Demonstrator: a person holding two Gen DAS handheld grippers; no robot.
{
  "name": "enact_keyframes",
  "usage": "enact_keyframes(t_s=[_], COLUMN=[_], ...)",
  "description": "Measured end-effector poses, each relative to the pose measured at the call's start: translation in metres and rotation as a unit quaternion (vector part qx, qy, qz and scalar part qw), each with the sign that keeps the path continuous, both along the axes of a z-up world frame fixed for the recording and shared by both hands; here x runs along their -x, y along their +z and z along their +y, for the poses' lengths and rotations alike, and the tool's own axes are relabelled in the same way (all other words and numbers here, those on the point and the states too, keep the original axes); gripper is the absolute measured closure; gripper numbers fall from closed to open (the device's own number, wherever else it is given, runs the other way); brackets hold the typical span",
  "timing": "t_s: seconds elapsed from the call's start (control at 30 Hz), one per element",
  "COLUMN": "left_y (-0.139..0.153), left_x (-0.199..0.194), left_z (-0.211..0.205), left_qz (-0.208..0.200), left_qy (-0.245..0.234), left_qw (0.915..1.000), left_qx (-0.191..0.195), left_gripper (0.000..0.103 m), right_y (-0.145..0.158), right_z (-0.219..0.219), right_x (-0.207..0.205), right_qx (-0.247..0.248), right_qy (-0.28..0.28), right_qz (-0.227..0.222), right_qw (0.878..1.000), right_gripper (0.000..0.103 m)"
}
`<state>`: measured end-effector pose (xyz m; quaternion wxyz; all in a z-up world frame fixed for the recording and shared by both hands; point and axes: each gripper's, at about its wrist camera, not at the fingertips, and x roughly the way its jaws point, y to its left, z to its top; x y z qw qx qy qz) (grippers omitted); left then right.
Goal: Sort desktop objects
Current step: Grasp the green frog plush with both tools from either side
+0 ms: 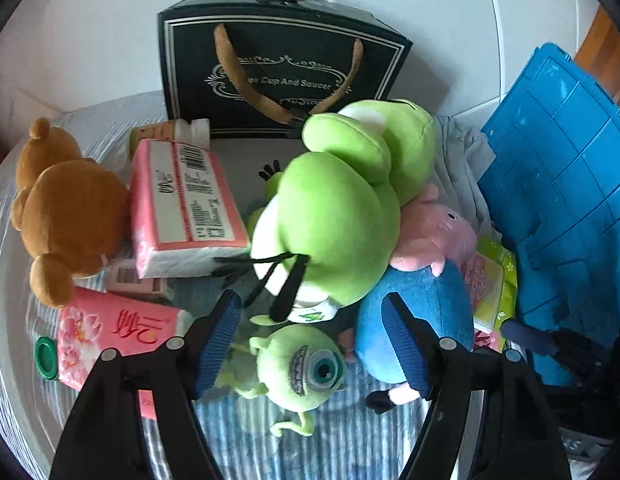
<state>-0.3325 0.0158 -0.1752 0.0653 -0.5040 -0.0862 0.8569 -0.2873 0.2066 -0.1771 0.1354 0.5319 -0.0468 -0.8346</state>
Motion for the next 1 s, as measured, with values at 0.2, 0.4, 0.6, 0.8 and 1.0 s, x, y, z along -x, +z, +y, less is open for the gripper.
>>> enact_keyframes(t_s=[0.2, 0.4, 0.6, 0.8, 1.0], left_y=[-0.047, -0.054, -0.029, 0.01, -0.018], left_x=[0.041, 0.057, 0.05, 0.043, 0.06], left_z=[0.032, -0.016, -0.03, -0.018, -0.012], left_qz=[-0.029, -0.001, -0.004, 0.033, -0.018], left_qy=[0.008, 0.0, -0.014, 0.025, 0.044], left_qw=[0.9977, 0.9936, 0.9972, 0.9975, 0.9988], left_qx=[0.061, 0.113, 0.073, 0.058, 0.013], left_gripper=[0.031, 0.014, 0.011, 0.011, 0.01], right_y=[0.008, 0.017, 0.019, 0.024, 0.019], right_z=[0.01, 0.007, -0.003, -0.019, -0.035], right_x=[0.023, 0.061, 0.097, 0.111, 0.134], right_qx=[0.006, 0.006, 0.034, -0.002, -0.035], right_qy=[-0.015, -0.02, -0.033, -0.009, 0.024], right_qz=[0.023, 0.041, 0.027, 0.056, 0.064], right_qw=[1.0, 0.999, 0.999, 0.998, 0.997], right_gripper=[0.022, 0.001, 0.001, 0.0, 0.0])
